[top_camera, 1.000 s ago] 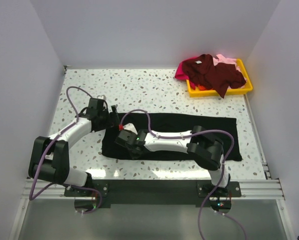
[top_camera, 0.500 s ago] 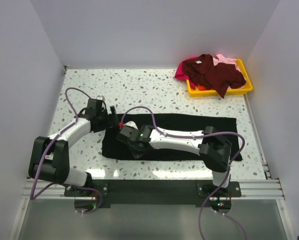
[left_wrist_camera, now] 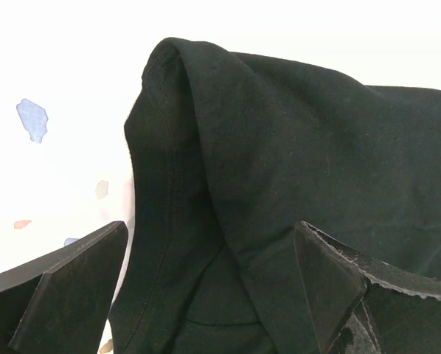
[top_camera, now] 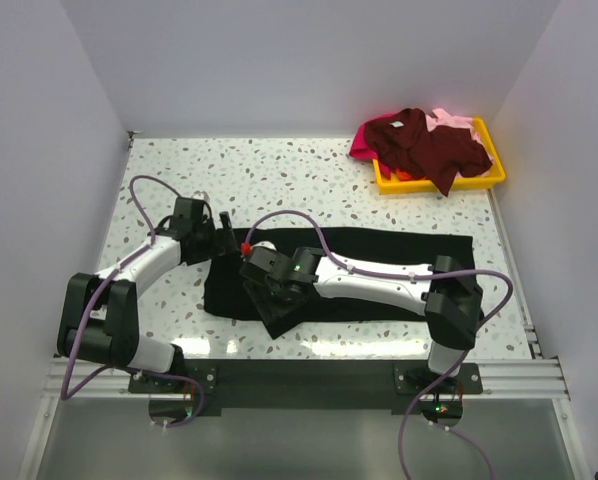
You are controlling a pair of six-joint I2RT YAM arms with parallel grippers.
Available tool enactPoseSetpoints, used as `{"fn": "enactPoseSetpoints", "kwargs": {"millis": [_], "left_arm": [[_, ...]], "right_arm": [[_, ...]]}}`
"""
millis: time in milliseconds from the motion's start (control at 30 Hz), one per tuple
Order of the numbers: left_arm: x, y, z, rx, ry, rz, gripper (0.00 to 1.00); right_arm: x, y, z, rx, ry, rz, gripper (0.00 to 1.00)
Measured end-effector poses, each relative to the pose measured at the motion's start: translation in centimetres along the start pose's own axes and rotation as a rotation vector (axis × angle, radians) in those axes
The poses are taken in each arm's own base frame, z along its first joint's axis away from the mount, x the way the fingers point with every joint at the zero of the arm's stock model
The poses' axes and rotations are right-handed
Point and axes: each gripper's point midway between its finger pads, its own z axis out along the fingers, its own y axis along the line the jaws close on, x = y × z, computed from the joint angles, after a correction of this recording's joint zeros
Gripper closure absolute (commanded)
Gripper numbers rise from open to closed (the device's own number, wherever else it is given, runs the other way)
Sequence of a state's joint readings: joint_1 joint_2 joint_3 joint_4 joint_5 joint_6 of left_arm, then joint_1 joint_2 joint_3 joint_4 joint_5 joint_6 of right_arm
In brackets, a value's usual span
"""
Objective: Fold and stack the t-shirts
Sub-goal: Fold the tshirt
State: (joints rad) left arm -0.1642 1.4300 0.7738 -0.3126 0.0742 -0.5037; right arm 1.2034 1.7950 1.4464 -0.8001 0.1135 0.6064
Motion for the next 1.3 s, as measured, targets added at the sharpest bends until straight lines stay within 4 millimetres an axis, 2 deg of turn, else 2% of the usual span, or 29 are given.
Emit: {"fn": "enactPoseSetpoints", "kwargs": {"millis": [100, 200, 467, 633, 767, 833, 933, 1100, 1300], "left_arm": [[0.0, 0.0, 0.0, -0.001, 0.001, 0.0, 0.0], [0.0, 0.0, 0.0, 0.003, 0.0, 0.0, 0.0], [-0.3, -0.6, 0.3, 0.031, -0.003, 0.002, 0.06], [-0.4, -0.6, 1.7, 0.019, 0.021, -0.002, 0.14], [-0.4, -0.6, 2.6, 0.02, 0.033, -0.003, 0.25], [-0.5, -0.7, 2.8, 0.023, 0.037, -0.004, 0.27], [-1.0, -1.1, 3.1, 0.034, 0.03, -0.003, 0.31], [-1.9, -1.7, 3.7, 0.049, 0.021, -0.005, 0.45], [-2.4, -2.0, 3.9, 0.055, 0.015, -0.008, 0.55]], "right_arm": [[0.0, -0.8, 0.2, 0.006, 0.0, 0.013, 0.39], [0.0, -3.3, 0.5, 0.017, 0.0, 0.067, 0.39], [-4.1, -14.9, -0.1, 0.059, -0.124, 0.358, 0.39], [-5.0, -20.7, -0.9, 0.088, -0.186, 0.48, 0.39], [-4.1, -25.0, -1.5, 0.119, -0.203, 0.567, 0.39], [-3.4, -26.9, -2.1, 0.138, -0.213, 0.606, 0.39], [-2.6, -29.0, -3.1, 0.151, -0.234, 0.647, 0.39], [-0.9, -32.6, -4.4, 0.181, -0.258, 0.727, 0.39], [1.8, -36.7, -5.0, 0.221, -0.254, 0.827, 0.37]]}}
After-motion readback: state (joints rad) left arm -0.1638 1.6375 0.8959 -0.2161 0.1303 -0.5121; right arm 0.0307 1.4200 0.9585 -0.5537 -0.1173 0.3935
